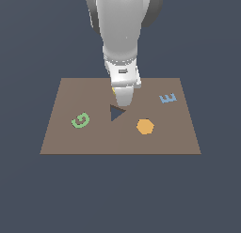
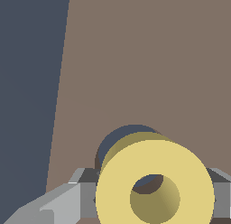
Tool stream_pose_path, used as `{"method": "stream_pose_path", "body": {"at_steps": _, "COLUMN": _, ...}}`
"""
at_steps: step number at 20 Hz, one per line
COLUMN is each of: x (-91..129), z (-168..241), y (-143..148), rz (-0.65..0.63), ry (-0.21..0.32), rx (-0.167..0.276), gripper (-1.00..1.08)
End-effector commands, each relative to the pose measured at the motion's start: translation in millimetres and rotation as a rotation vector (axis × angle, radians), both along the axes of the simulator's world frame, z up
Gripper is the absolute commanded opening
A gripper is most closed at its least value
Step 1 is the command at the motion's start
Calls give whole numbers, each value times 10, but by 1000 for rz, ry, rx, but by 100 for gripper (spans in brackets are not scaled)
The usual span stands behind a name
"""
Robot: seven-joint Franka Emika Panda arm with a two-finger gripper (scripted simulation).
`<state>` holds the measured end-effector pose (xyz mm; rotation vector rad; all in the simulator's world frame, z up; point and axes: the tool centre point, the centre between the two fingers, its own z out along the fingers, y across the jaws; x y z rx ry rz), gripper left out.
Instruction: Insert a designated object into the corresponding slot on a board.
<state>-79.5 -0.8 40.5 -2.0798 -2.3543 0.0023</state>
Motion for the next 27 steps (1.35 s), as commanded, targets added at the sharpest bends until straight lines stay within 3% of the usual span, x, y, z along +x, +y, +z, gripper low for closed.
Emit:
{"method": "stream_pose_path", "body": {"at_steps": 1, "x": -24, "z": 3, "y": 11, "rz": 42, "ry": 0, "rx": 0, "gripper": -100}}
{"method": "stream_pose_path", "body": {"at_steps": 17, "x": -54, "z": -97, "y": 20, "rz": 94, "ry": -1, "rx": 0, "gripper": -100}}
{"method": "stream_pose_path", "body": {"at_steps": 18, "x": -54, "z": -97, "y": 20, "rz": 94, "ry": -1, "rx": 0, "gripper": 100}}
{"method": "stream_pose_path", "body": {"at_steps": 27, "x": -54, "z": -97, "y": 20, "rz": 94, "ry": -1, "rx": 0, "gripper": 100}}
